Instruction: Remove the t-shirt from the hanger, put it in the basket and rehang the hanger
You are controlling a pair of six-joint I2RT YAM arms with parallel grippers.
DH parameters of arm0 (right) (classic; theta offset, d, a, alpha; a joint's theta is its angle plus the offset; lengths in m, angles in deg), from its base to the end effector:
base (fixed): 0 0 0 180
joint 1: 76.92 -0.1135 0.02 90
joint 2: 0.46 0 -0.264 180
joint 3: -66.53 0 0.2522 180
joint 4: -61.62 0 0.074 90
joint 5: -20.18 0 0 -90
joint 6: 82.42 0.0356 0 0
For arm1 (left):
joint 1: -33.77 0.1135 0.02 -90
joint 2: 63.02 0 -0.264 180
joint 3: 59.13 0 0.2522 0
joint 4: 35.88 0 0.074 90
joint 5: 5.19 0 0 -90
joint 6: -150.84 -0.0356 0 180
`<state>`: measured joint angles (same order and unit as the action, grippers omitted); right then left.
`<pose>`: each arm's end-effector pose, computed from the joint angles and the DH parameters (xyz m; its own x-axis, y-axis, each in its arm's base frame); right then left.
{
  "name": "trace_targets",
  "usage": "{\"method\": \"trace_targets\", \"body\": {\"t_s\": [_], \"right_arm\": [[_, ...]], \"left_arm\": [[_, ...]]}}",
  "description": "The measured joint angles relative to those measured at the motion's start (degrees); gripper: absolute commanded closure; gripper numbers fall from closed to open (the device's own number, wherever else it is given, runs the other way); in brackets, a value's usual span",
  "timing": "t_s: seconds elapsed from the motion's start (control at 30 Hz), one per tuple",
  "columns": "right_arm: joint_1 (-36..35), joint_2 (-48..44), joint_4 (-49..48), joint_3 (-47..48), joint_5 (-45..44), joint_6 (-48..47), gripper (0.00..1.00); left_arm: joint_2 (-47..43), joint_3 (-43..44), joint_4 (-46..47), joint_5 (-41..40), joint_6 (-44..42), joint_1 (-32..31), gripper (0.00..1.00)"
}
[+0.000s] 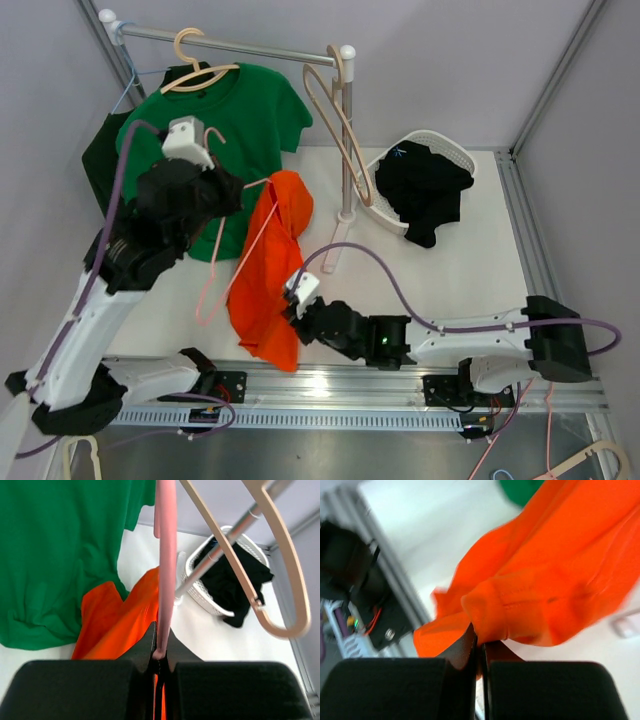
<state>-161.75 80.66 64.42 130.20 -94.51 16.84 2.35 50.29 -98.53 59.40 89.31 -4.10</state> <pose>0.0436 0.3170 0.2619 -0.1707 -0.2642 -0.9492 -0.8532 0.5215 0.0083 0.1608 -0.1057 0.4950 -0.3326 -0.2868 -0.8984 0.0852 0.9396 -0.3315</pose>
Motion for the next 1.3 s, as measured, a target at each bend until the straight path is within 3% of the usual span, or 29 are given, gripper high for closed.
{"method": "trace_targets", "body": {"t_s": [0.23, 0.43, 0.63, 0.8, 0.9, 1.0, 1.17, 1.3], "right_arm": [[2.6, -5.9, 3.3, 0.0, -9.0, 0.9, 1.00], [2.6, -12.7, 15.2, 0.0, -17.9, 5.7, 1.00], [1.7, -31.8, 27.9, 1.5, -27.6, 10.4, 1.00], [-0.3, -45.5, 26.8, 5.1, -36.9, 3.4, 1.00], [2.2, -44.7, 20.1, 9.3, -39.9, -7.6, 1.00], [7.6, -39.5, 13.2, 15.7, -37.5, -18.4, 1.00], [19.0, -26.6, 3.2, 30.8, -28.0, -31.2, 1.00], [28.8, -18.0, 0.2, 40.5, -18.7, -34.8, 1.00]], "left_arm": [[-14.1, -5.2, -7.6, 3.4, -3.2, -0.2, 0.99], [-21.2, -8.6, -10.8, 2.9, -5.7, -0.3, 0.99], [-18.2, -4.9, -11.5, 2.5, -8.0, 1.0, 0.99], [-10.9, -1.7, -8.1, 9.6, -9.3, 7.8, 0.99], [-5.3, 1.4, -5.8, 12.7, -9.7, 9.3, 0.99], [-0.6, 5.3, -5.2, 14.2, -10.2, 9.4, 0.99], [8.0, 14.6, -3.3, 14.9, -11.0, 9.9, 0.99], [12.0, 19.6, -1.9, 15.4, -11.6, 11.1, 0.99]]}}
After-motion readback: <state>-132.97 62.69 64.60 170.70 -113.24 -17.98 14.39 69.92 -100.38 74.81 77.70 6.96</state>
